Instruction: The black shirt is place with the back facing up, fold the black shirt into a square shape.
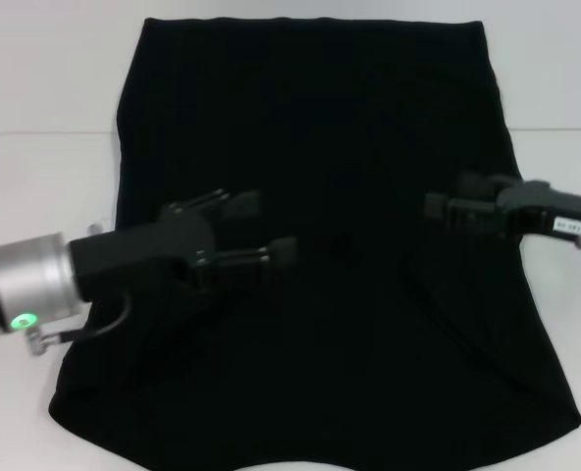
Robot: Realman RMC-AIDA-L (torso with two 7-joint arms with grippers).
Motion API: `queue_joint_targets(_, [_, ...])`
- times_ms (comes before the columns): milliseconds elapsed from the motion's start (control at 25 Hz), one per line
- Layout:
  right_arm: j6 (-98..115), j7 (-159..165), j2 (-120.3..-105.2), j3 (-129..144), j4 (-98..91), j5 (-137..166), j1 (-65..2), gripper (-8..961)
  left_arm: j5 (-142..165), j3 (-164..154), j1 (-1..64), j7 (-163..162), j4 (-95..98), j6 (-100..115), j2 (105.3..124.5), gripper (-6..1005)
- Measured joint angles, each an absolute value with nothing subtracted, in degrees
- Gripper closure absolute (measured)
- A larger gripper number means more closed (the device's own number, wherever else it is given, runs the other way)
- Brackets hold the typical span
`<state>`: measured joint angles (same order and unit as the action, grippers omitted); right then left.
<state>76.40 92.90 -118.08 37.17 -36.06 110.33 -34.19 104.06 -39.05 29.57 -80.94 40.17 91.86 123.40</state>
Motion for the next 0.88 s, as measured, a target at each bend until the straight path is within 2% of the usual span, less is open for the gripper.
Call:
queue_joint_targets(320, [78.58, 90.48, -118.65, 37.3, -32.9, 110.23, -34.79, 44, 110.58, -32.56, 22.52, -86.44, 45.52, 93.05, 123.68, 50])
queue_joint_targets(640, [79.09, 92.73, -118.49, 37.62, -32.73, 110.4, -36.51, 92, 124.49, -26.34, 20.99, -94.68, 50.58, 97.37, 123.37, 49])
queue_joint_targets(880, [79.59, 94.14, -117.95, 39.18, -32.7, 111.23, -37.35, 87, 131.08, -24.11, 20.09, -102.0, 56.32, 96.91, 123.46, 49])
